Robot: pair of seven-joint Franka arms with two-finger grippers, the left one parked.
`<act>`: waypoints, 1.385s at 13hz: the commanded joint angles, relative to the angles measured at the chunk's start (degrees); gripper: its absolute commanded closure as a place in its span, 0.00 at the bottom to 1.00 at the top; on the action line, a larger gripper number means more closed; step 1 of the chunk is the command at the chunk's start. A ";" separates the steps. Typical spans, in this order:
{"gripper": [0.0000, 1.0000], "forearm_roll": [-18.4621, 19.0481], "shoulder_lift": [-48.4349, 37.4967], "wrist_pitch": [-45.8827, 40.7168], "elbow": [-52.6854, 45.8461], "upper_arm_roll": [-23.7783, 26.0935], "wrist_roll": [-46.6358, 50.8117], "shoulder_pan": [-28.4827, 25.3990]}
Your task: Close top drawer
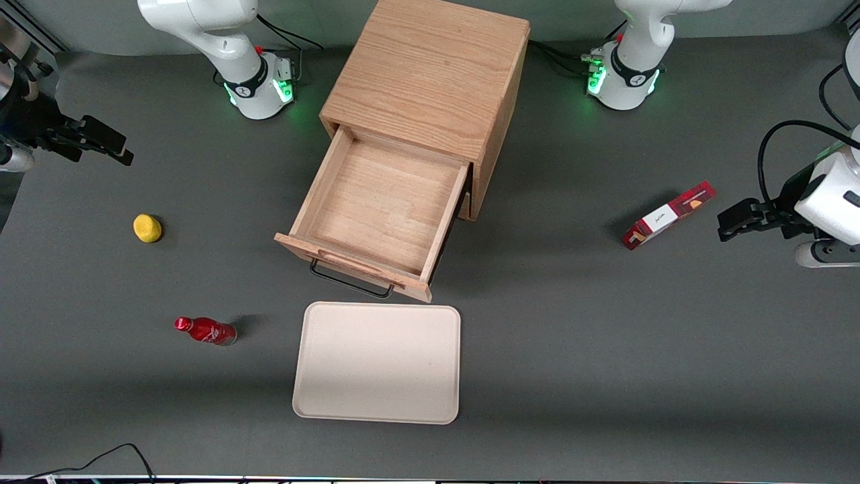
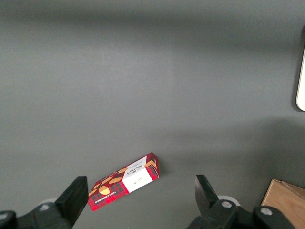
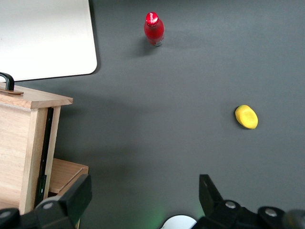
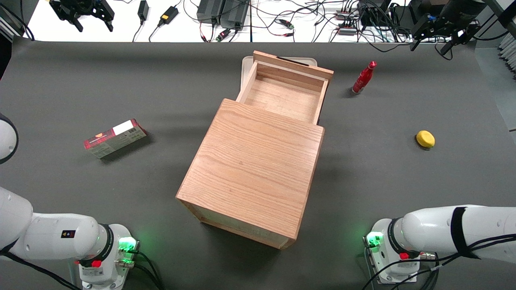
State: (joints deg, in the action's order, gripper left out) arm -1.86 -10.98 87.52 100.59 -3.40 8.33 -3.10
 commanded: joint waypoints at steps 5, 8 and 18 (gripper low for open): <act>0.00 -0.16 5.08 -4.28 -8.12 0.58 -0.25 0.82; 0.00 0.80 4.39 -4.37 -8.30 0.50 0.55 0.82; 0.00 1.97 5.79 -6.92 -17.53 0.58 -2.62 0.73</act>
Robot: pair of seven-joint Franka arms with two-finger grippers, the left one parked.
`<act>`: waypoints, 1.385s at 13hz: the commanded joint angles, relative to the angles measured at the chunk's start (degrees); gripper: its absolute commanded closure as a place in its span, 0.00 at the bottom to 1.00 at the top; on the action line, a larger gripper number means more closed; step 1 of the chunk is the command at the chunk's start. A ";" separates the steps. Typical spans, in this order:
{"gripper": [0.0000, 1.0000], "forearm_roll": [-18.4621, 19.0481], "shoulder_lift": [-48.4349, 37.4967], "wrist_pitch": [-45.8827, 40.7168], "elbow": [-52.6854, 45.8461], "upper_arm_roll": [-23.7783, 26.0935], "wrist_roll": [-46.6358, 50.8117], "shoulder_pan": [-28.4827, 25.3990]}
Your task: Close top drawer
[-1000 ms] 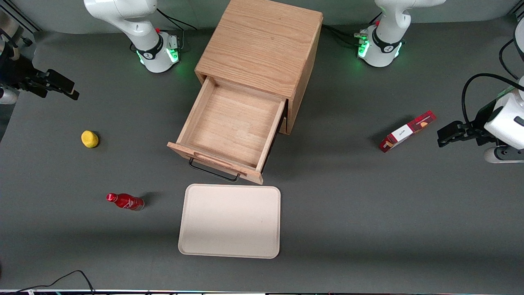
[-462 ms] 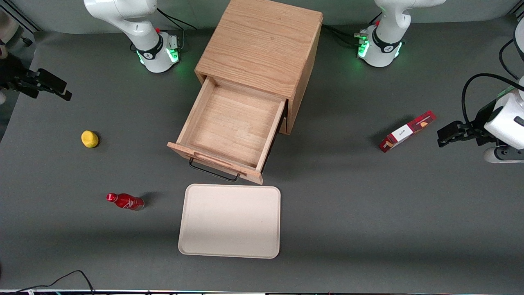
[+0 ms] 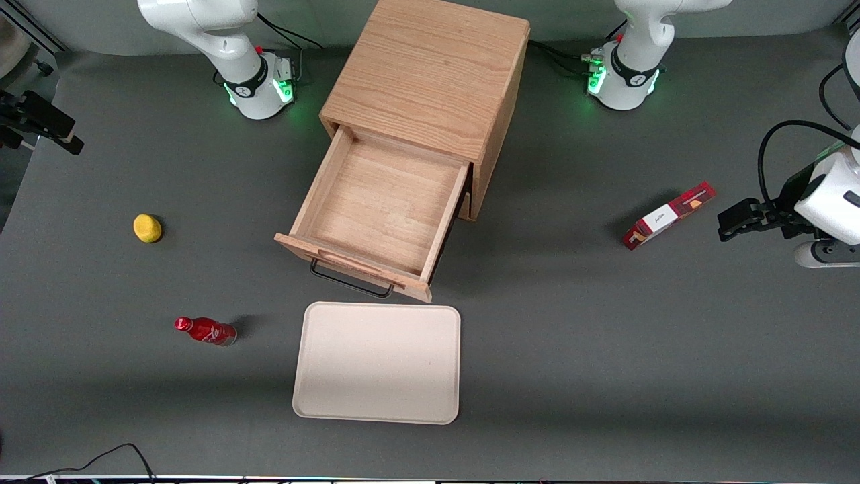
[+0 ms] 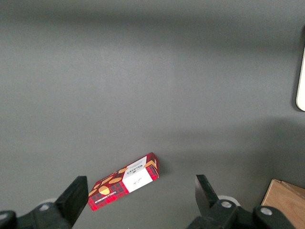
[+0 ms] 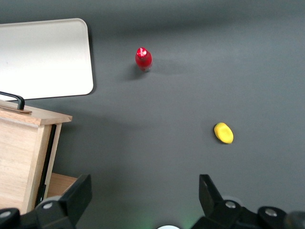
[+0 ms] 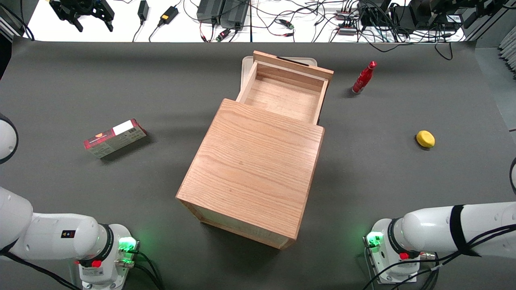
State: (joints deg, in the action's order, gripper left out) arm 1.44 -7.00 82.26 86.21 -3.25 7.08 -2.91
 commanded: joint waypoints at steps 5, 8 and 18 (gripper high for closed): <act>0.00 -14.19 5.92 -4.04 -8.04 1.92 -10.92 -0.34; 0.00 -14.44 15.67 -4.04 -17.53 4.66 -34.69 0.01; 0.00 -14.45 43.12 3.58 -38.22 17.56 -41.18 -1.05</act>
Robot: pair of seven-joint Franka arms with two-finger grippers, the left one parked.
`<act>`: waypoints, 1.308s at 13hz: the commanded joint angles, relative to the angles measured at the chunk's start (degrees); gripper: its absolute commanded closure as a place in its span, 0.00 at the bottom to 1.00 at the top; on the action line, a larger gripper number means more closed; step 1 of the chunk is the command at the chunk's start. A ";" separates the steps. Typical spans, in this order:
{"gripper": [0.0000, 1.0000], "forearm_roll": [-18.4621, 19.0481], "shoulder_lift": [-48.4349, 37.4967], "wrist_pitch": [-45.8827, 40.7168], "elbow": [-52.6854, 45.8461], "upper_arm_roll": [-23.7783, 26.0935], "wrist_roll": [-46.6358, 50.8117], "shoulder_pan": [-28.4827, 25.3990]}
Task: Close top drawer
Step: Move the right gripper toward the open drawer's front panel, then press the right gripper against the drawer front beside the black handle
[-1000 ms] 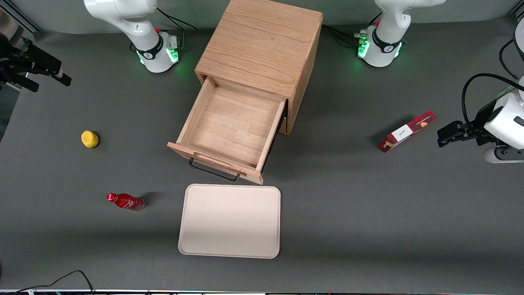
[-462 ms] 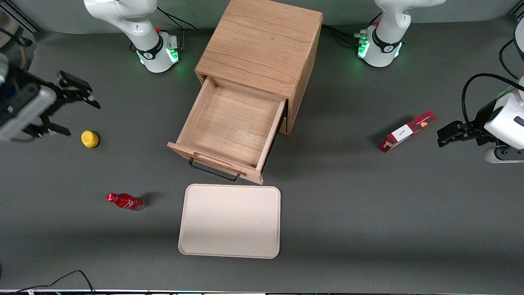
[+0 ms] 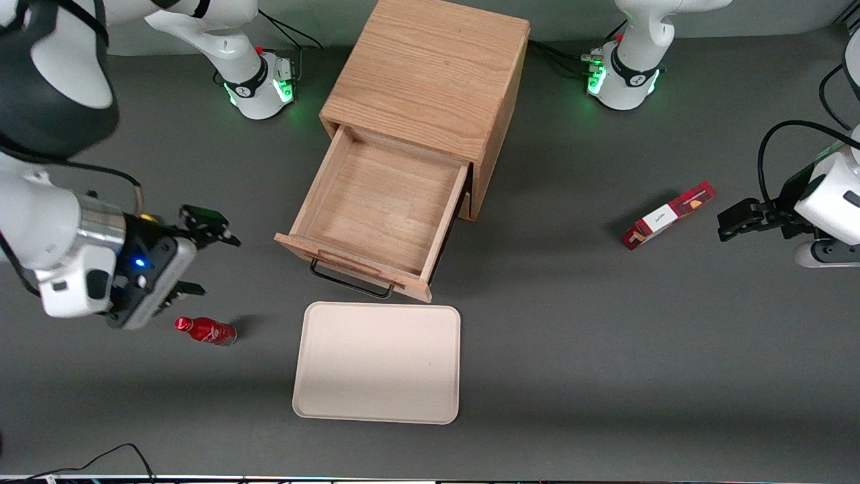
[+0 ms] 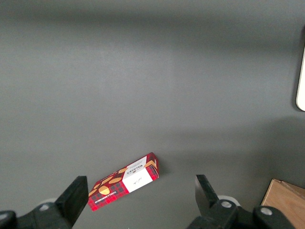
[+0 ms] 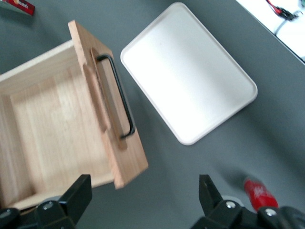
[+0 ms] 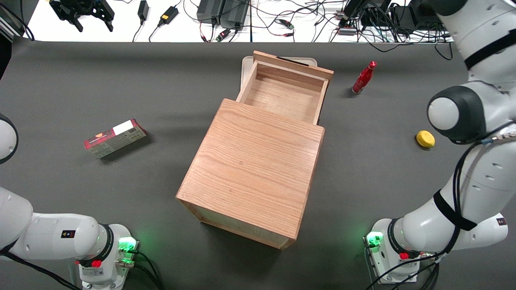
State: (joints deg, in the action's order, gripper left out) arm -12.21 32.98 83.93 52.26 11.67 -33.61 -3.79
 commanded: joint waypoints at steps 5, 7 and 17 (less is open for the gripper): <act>0.00 -0.62 10.16 0.10 -3.84 4.40 -4.71 -1.13; 0.00 -0.71 12.62 -0.43 -3.84 5.46 -4.62 -1.48; 0.00 -0.44 17.73 0.44 -3.92 5.11 1.09 -3.85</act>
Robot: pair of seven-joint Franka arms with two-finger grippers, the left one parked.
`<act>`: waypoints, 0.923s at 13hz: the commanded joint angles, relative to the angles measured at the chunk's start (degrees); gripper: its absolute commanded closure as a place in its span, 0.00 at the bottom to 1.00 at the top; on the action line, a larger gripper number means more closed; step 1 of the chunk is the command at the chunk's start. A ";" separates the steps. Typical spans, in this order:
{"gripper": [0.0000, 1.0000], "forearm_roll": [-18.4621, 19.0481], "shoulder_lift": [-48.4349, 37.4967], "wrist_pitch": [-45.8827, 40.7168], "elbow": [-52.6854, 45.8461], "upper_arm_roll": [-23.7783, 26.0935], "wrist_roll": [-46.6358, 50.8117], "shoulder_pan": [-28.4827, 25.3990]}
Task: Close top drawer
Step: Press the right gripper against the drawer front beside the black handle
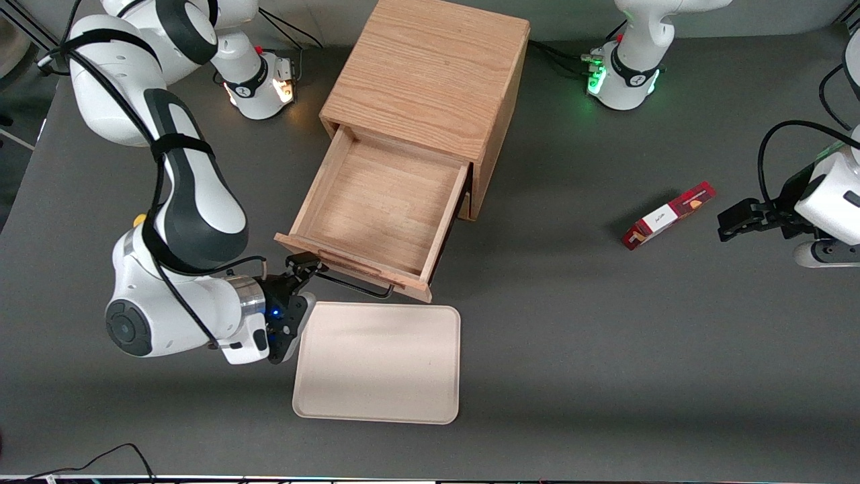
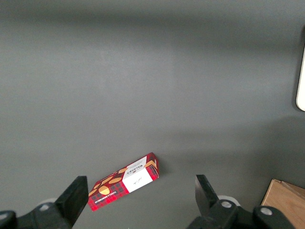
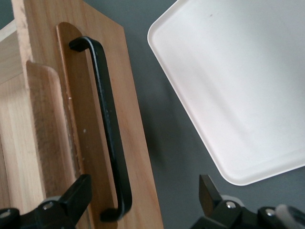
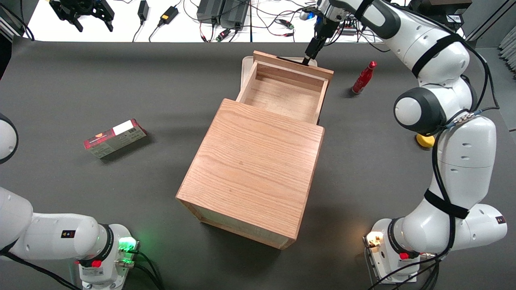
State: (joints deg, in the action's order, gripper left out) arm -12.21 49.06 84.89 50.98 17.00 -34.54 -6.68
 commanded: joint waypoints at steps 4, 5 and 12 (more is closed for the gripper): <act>0.00 0.51 2.53 -0.25 -2.47 -0.48 2.29 -2.55; 0.00 2.52 2.79 -0.07 -2.38 -0.13 2.38 -3.07; 0.00 3.07 2.09 0.19 -3.08 -0.31 3.70 -1.33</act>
State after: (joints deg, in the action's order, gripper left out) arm -9.76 50.18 85.45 50.17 16.34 -32.05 -8.85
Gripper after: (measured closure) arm 0.000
